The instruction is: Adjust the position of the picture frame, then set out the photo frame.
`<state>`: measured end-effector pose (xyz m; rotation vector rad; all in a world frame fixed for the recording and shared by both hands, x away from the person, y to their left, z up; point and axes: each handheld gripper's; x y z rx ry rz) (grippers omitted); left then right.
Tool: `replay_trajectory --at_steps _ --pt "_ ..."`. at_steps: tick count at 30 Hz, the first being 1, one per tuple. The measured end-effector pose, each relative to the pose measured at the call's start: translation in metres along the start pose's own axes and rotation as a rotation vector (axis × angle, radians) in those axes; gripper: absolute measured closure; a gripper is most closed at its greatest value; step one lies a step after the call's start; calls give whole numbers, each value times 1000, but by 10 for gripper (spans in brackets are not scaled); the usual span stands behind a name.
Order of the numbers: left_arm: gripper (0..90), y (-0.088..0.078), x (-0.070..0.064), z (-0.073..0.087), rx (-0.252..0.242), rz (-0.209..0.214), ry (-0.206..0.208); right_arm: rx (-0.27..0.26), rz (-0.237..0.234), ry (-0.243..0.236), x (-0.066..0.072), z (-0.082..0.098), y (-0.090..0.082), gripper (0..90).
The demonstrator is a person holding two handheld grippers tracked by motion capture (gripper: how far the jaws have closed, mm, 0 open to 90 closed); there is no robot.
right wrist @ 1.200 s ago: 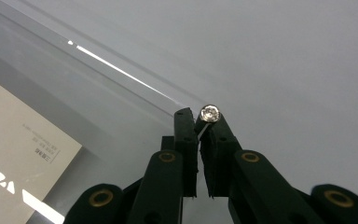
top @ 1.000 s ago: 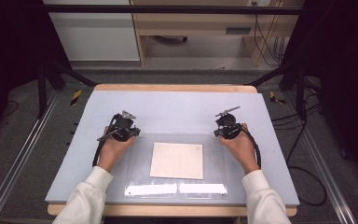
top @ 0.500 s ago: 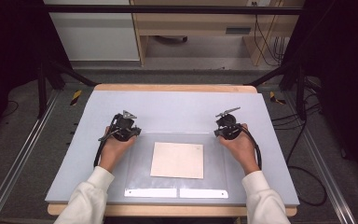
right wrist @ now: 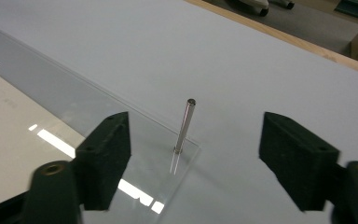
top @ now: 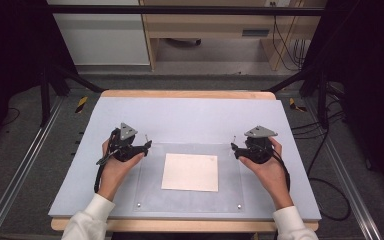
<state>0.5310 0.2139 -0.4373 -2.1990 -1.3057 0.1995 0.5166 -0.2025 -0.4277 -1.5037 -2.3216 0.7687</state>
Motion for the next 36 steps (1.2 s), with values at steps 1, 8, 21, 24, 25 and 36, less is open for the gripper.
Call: replay_trajectory --at_steps 1,8,21,24,25,36 --pt "155 -1 0 0 -7 0 -6 -5 0 -8 0 0 0 212" --pt "72 -7 2 1 -39 -8 13 -19 -5 -31 7 -2 0 241" --pt "325 1 -4 6 -51 4 52 -14 19 -98 8 1 14 516" --pt "361 5 -5 9 -53 -3 39 -3 7 -96 9 2 18 536" --pt "399 5 -5 10 -60 -8 32 -3 3 -100 9 1 20 565" --pt "632 16 -7 8 -79 -7 -10 -5 11 -64 6 -4 37 799"
Point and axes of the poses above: each handheld gripper's, and its own axes: y roughly forward along the jaws, z roughly out of its underside, x roughly to its left, and after that the axes turned 4 degrees about y, right-handed
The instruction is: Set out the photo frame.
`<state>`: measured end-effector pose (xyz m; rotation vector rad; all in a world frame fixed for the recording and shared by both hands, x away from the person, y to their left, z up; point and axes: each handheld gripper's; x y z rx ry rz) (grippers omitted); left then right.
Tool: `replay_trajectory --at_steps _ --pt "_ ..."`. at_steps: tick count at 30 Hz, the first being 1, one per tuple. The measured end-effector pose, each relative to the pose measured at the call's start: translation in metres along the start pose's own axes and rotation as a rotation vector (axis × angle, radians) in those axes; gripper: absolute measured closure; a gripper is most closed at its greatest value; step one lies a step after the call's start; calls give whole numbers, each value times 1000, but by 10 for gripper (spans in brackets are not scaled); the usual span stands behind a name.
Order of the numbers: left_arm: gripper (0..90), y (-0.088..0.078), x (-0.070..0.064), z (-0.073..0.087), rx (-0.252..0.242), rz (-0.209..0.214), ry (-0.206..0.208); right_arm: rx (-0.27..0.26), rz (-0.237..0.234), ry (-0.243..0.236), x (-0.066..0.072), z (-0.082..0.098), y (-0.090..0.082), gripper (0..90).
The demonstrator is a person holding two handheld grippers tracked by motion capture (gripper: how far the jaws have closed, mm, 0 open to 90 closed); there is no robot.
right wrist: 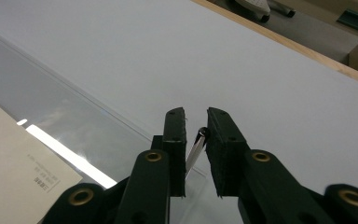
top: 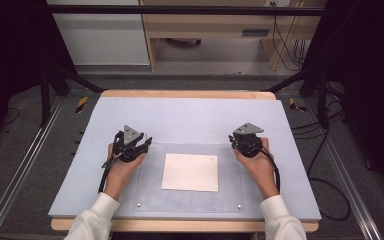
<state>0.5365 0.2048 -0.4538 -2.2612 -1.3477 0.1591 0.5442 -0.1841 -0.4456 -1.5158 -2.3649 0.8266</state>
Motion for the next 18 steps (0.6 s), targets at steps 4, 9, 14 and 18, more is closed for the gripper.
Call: replay_trajectory --at_steps 4,9,14,18 --pt "672 4 0 -2 -2 -16 8 -2 1 7 -1 1 1 833" --pt "754 9 0 -2 6 -19 4 -1 -4 20 -2 0 1 841" --pt "833 10 2 0 17 -14 -7 20 -10 48 -2 -2 1 849" --pt "842 10 4 -1 24 0 -17 33 -14 62 -3 -3 1 853"
Point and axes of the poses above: each handheld gripper's, and its own axes: y roughly forward along the jaws, z roughly out of its underside, x roughly to its left, and after that the axes turned 4 degrees about y, right-handed
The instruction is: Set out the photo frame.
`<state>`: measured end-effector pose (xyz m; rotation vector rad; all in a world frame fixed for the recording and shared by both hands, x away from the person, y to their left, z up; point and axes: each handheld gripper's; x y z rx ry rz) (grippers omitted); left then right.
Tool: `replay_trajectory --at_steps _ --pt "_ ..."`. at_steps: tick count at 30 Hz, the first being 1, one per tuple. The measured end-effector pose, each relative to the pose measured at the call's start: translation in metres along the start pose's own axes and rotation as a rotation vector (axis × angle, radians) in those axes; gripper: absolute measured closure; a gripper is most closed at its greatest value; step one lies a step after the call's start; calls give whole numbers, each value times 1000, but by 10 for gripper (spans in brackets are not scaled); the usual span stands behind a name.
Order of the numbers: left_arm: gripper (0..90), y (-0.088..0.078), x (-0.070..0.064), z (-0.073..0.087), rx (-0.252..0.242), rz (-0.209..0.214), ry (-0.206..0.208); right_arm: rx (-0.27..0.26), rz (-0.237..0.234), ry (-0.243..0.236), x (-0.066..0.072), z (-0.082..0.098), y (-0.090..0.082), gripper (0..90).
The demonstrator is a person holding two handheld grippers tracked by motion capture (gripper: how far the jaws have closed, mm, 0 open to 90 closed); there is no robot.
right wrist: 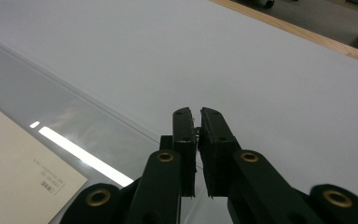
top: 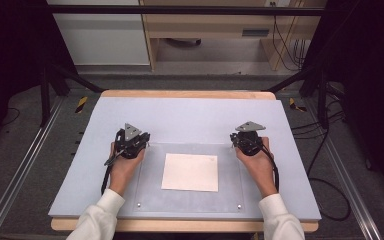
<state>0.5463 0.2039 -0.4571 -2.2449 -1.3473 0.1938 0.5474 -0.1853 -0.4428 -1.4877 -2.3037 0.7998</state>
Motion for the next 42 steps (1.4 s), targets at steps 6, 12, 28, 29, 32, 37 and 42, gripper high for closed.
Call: replay_trajectory --at_steps 6,12,28,29,32,37,42 --pt "845 1 1 -3 24 8 -8 18 -1 11 0 -3 1 857" --pt "847 2 4 -6 46 28 -13 48 -12 18 -2 -7 1 860" --pt "849 5 13 -13 108 80 -8 111 -28 69 -7 -17 6 863" --pt "849 5 13 -14 117 83 -12 116 -30 69 -7 -18 6 862" --pt "850 6 15 -16 124 87 -14 125 -35 73 -8 -19 7 863" --pt "850 7 16 -19 149 96 -15 140 -41 83 -10 -21 8 863" --pt "851 8 19 -20 161 109 -19 163 -44 93 -11 -25 10 864"
Point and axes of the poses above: each handheld gripper's, and its own axes: y roughly forward along the jaws, z roughly out of its underside, x roughly to its left, and after that the axes turned 4 degrees about y, right-handed
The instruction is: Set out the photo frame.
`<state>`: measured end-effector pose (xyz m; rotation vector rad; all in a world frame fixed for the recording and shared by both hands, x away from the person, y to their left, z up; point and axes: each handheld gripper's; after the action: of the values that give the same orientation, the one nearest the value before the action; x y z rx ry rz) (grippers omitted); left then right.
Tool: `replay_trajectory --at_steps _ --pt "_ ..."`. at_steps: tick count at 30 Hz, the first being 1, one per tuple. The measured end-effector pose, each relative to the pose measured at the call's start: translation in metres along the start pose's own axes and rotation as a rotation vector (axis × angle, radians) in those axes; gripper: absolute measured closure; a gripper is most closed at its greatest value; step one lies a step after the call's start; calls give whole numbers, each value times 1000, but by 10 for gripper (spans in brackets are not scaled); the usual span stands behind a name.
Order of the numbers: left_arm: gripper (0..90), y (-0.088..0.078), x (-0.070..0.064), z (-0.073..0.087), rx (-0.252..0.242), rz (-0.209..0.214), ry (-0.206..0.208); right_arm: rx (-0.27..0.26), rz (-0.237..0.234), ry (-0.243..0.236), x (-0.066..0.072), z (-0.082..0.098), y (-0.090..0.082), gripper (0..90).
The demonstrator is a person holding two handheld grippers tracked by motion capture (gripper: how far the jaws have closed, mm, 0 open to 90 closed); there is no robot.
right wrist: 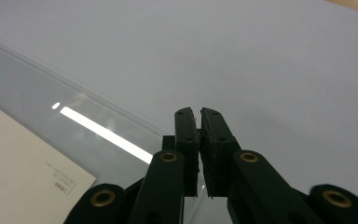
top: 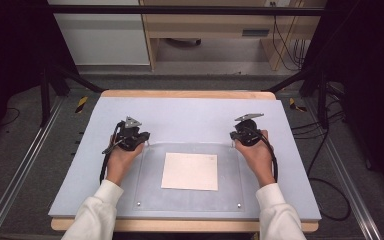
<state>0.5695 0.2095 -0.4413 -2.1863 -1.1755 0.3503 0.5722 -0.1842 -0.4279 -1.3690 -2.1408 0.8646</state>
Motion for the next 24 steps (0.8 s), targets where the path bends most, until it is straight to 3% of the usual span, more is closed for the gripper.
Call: replay_trajectory --at_steps 12,24 --pt "851 5 8 -6 32 41 -16 42 -14 19 -4 -8 3 863" --pt "851 9 14 -7 33 72 -38 35 -41 53 -10 -9 7 861"
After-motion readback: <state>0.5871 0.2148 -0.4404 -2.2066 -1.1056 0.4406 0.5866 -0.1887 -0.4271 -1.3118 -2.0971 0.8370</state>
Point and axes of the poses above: each handheld gripper's, and its own axes: y roughly forward along the jaws, z roughly out of its underside, x roughly to its left, and after that the axes turned 4 degrees about y, right-handed
